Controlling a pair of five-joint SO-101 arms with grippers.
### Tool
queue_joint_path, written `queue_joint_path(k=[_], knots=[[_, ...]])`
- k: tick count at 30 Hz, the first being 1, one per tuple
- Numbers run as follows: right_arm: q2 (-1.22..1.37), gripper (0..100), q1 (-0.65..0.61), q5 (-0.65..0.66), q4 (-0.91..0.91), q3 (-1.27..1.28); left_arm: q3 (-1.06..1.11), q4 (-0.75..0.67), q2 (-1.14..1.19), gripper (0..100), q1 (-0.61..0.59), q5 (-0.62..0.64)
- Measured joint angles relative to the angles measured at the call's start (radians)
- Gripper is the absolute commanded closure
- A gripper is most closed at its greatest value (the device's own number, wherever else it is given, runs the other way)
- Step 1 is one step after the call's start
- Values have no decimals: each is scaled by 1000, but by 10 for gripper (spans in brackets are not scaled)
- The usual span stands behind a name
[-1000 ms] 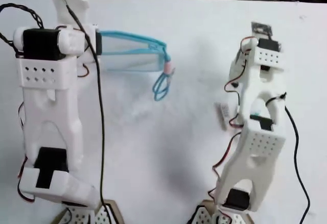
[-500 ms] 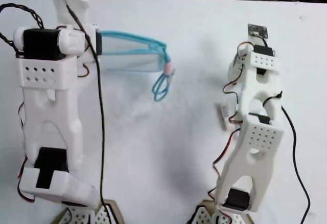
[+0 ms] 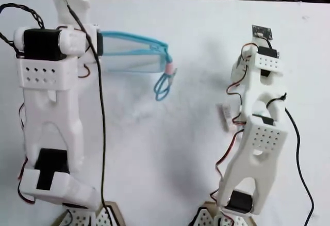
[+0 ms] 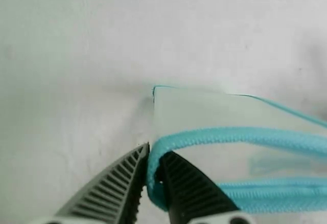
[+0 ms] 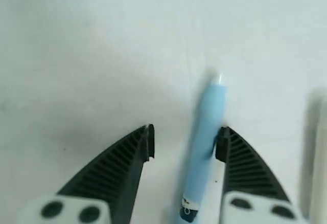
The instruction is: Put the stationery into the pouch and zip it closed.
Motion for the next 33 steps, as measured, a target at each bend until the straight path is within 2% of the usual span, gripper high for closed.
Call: queue_joint_path(k=[14,16,19,20,22,27,33], knots=[[-15,796,63,2,9,2,0,0,0,977,0,6],[-2,843,66,0,5,0,0,0,0,977,0,6],[14,978,75,0,3,-9,0,0,0,977,0,6],[17,988,86,0,3,-11,0,0,0,977,0,6],[20,957,94,0,-6,-9,0,0,0,977,0,6],[21,981,103,0,2,-21,0,0,0,977,0,6],[-61,981,106,-52,143,-110,0,0,0,977,0,8]])
